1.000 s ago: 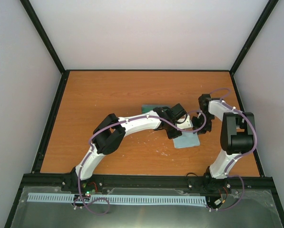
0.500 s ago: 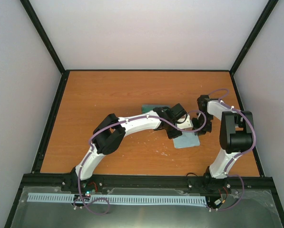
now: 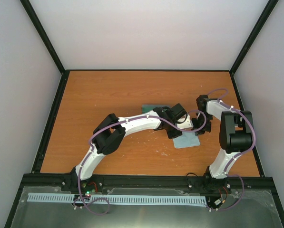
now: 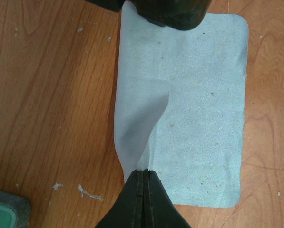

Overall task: Organize the sunglasses
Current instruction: Fold the glasses cleaning cloth at the center of the board.

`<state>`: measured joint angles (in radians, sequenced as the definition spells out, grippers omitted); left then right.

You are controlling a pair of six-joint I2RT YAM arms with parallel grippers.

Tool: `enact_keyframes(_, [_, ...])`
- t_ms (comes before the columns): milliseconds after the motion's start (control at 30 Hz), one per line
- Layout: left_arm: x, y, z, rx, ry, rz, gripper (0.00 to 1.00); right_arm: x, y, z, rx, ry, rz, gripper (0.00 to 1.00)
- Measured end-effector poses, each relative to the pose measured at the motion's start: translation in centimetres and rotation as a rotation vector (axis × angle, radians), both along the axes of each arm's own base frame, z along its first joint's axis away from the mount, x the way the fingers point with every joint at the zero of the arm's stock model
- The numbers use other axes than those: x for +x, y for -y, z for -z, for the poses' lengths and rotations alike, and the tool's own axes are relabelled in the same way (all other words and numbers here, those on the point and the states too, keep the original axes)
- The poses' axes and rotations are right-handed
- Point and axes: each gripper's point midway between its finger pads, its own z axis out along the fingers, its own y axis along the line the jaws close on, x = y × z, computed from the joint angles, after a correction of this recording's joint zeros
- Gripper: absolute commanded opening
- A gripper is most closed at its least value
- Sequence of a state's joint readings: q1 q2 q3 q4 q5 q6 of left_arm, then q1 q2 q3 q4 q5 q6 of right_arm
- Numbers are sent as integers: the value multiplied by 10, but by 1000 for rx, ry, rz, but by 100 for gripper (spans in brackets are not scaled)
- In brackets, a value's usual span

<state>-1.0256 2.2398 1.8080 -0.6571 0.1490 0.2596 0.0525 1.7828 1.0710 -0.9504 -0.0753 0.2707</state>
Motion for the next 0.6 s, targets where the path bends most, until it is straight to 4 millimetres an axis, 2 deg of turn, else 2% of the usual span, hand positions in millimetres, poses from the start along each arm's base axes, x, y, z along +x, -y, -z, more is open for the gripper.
enact_keyframes(333, [0,0,0,0,0,0,1,8,1,-8,-14,18,-6,3])
enact_keyframes(600, [0,0,0,0,0,0,1,7,1,-8,-13,14,-6,5])
